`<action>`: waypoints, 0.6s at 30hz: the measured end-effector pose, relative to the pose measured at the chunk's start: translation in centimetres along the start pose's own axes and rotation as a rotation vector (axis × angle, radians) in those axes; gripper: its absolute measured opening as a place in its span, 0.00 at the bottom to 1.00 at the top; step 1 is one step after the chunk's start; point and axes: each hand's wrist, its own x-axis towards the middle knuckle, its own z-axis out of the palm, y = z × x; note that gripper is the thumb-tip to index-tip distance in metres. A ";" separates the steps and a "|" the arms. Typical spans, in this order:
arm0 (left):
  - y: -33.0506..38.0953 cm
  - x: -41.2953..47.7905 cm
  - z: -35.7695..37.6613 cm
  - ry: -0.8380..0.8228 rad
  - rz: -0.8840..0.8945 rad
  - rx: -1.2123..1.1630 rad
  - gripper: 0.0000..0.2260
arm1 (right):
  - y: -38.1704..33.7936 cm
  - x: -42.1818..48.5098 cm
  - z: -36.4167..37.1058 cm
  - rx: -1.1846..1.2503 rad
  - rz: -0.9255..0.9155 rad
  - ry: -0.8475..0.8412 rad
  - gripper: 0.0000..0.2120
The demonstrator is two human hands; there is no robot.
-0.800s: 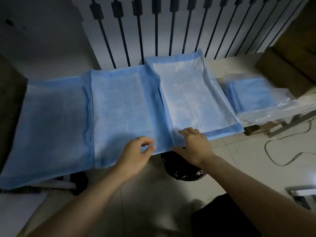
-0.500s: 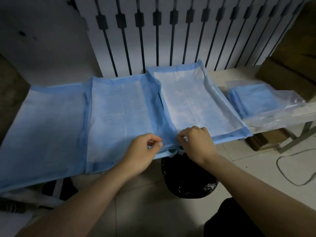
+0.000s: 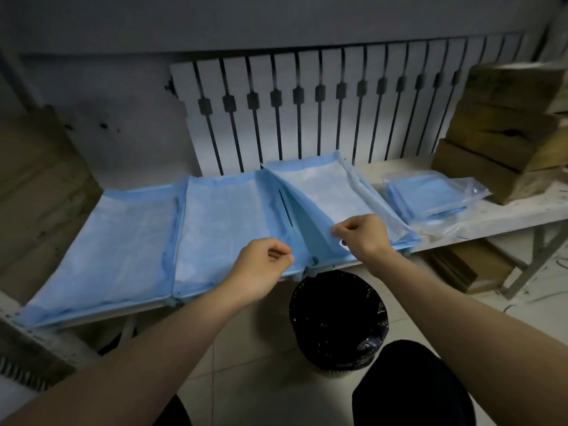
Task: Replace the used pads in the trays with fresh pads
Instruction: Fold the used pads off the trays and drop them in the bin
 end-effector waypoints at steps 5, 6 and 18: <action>0.8 -0.6 -0.8 0.030 0.041 0.040 0.09 | -0.2 -0.6 -0.2 0.004 -0.032 -0.013 0.11; 0.8 -0.6 -1.0 0.025 0.043 0.047 0.10 | -0.3 -0.9 -0.3 -0.009 -0.045 -0.019 0.11; 1.3 2.3 -0.6 0.093 0.345 0.308 0.28 | -2.1 -4.6 -3.8 -0.010 -0.144 -0.028 0.09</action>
